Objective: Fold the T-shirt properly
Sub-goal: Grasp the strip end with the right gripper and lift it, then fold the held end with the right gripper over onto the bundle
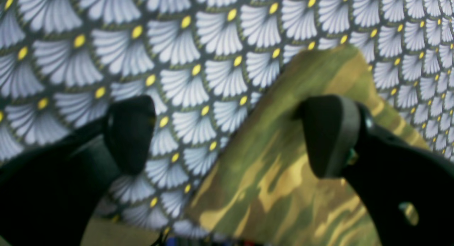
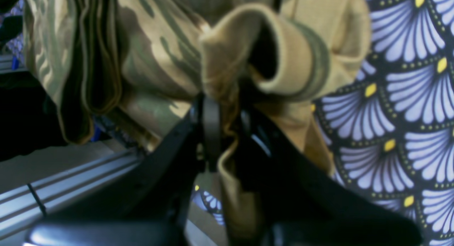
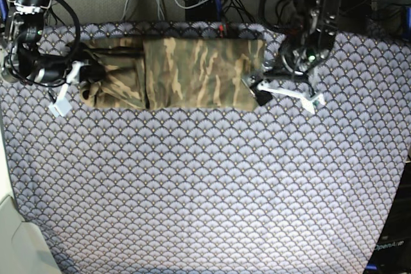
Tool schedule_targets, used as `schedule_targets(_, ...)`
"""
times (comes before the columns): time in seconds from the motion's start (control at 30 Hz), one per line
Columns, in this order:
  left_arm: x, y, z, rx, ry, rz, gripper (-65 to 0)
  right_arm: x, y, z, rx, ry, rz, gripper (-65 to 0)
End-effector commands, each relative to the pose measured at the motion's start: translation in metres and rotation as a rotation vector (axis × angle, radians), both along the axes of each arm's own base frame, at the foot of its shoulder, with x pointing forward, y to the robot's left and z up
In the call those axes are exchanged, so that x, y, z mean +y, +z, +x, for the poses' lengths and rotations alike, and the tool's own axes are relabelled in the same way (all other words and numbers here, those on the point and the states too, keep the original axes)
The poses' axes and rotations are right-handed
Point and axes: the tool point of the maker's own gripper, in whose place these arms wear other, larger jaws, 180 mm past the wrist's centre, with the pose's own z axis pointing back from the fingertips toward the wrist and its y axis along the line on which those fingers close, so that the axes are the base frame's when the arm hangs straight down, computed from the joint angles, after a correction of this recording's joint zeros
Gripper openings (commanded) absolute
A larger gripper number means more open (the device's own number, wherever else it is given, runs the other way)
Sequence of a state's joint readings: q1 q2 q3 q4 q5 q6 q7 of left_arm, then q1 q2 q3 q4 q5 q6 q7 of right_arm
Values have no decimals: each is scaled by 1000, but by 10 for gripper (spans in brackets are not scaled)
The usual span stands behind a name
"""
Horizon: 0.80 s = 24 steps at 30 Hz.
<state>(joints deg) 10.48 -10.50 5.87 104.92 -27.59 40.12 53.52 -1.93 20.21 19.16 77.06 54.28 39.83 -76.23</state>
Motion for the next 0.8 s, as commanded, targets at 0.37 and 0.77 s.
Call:
schedule_targets(0.37,46,22,2,-67,90,58,0,-3,47,24,-157,20,-55,-650)
schedule_targets(0.77,78,11,-15,-22,178,86,0,68,97,27,-370,118,-23,-650)
